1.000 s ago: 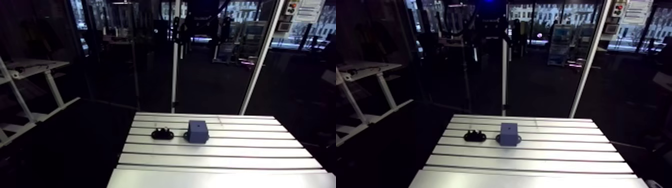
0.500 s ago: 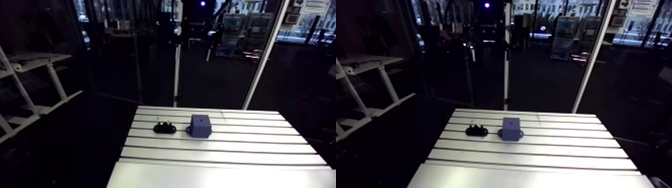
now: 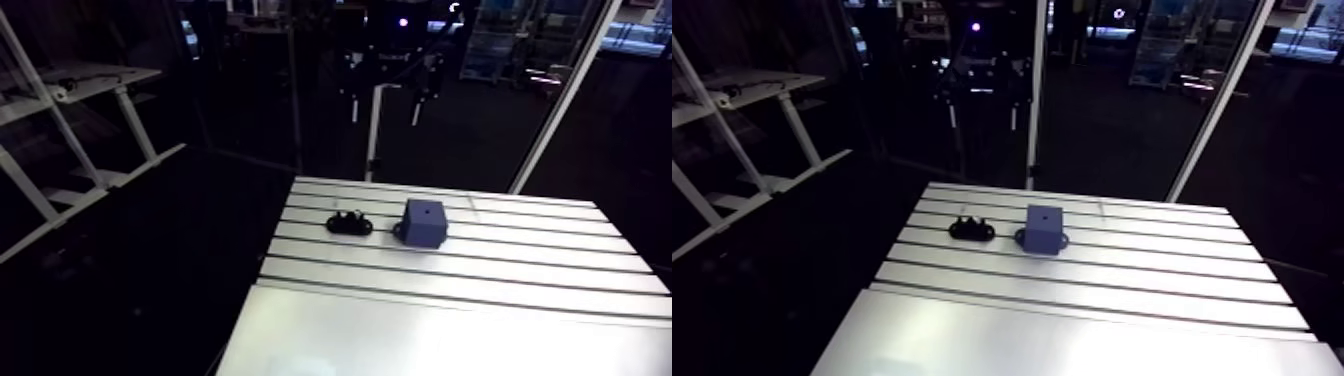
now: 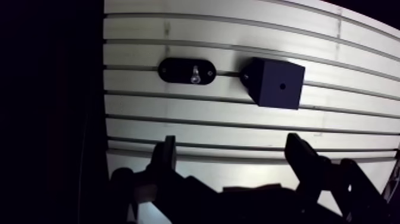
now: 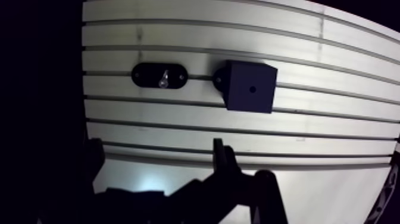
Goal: Pick up the M10 bolt and insert it into the hole until fully seated.
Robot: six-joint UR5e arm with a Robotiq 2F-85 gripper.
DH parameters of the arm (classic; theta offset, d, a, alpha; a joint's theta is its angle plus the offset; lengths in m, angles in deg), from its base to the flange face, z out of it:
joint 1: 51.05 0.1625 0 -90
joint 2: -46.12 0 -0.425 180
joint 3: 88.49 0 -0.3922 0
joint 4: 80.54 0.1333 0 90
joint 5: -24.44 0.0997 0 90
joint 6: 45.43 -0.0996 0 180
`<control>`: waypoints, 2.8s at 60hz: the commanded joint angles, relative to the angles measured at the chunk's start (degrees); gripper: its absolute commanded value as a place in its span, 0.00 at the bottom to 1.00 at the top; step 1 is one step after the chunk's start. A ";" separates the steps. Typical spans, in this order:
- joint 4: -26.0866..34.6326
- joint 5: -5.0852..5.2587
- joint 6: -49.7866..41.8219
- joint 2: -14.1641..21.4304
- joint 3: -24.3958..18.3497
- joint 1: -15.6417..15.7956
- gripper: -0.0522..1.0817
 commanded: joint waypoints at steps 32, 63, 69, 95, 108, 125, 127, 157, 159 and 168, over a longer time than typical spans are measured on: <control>-7.00 -0.62 -4.39 -6.71 0.35 3.45 0.05; -13.37 -3.96 -3.69 -9.62 4.55 3.54 0.05; -14.89 -3.96 -3.69 -9.80 5.60 3.71 0.05; -18.41 -3.43 -3.35 -10.75 8.70 3.89 0.05; -19.39 -3.34 -3.24 -11.29 9.35 3.98 0.07; -19.57 -3.35 -3.33 -11.75 9.61 4.06 0.29; -19.57 -3.35 -3.33 -11.75 9.61 4.14 0.32; -21.85 -3.35 -3.25 -13.05 10.58 4.15 0.41; -21.85 -3.35 -3.25 -13.29 10.58 4.08 0.41; -21.85 -3.35 -3.25 -13.51 10.49 4.06 0.43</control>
